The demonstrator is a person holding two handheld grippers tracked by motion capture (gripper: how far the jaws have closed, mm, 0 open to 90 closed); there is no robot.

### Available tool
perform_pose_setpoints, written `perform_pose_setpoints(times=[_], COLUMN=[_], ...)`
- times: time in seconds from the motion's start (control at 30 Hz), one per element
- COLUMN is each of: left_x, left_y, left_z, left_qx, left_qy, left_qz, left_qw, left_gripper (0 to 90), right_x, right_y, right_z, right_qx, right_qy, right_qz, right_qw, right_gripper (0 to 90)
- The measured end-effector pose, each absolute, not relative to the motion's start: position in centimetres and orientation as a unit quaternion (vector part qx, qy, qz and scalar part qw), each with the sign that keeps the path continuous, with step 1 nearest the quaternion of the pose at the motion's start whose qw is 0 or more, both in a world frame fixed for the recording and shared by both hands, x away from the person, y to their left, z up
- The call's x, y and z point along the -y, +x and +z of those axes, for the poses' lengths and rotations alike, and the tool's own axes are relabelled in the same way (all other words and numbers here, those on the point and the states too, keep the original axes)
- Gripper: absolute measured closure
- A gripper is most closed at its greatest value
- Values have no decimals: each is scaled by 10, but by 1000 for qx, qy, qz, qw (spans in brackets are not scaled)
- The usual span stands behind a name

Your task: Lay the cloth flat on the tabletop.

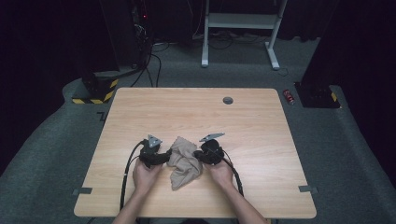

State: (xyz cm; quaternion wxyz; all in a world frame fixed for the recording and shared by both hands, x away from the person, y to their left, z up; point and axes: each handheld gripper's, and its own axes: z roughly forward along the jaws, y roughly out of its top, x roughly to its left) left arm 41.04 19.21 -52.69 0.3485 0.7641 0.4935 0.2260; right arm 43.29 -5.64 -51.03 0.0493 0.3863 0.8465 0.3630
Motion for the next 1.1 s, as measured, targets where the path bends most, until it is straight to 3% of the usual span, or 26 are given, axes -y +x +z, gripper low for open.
perform_pose_setpoints(times=[0.4, 0.6, 0.7, 0.87, 1.1], left_x=[-192, -192, -195, -193, -162], left_y=[410, 409, 409, 419, 449], left_z=[-527, -527, -526, -505, -499], left_qx=[-490, -488, -477, -485, -475], left_qy=[767, 768, 774, 754, 784], left_qz=[225, 222, 206, 187, 186], left_qw=[348, 351, 362, 401, 353], left_gripper=[367, 370, 416, 418, 428], right_x=[102, 130, 143, 159, 145], right_y=[423, 416, 412, 413, 433], right_z=[-487, -497, -500, -501, -496], right_qx=[-834, -835, -839, -826, -804], right_qy=[392, 409, 415, 433, 461], right_qz=[372, 347, 333, 342, 343], right_qw=[112, 124, 115, 113, 152], right_gripper=[895, 894, 889, 829, 699])
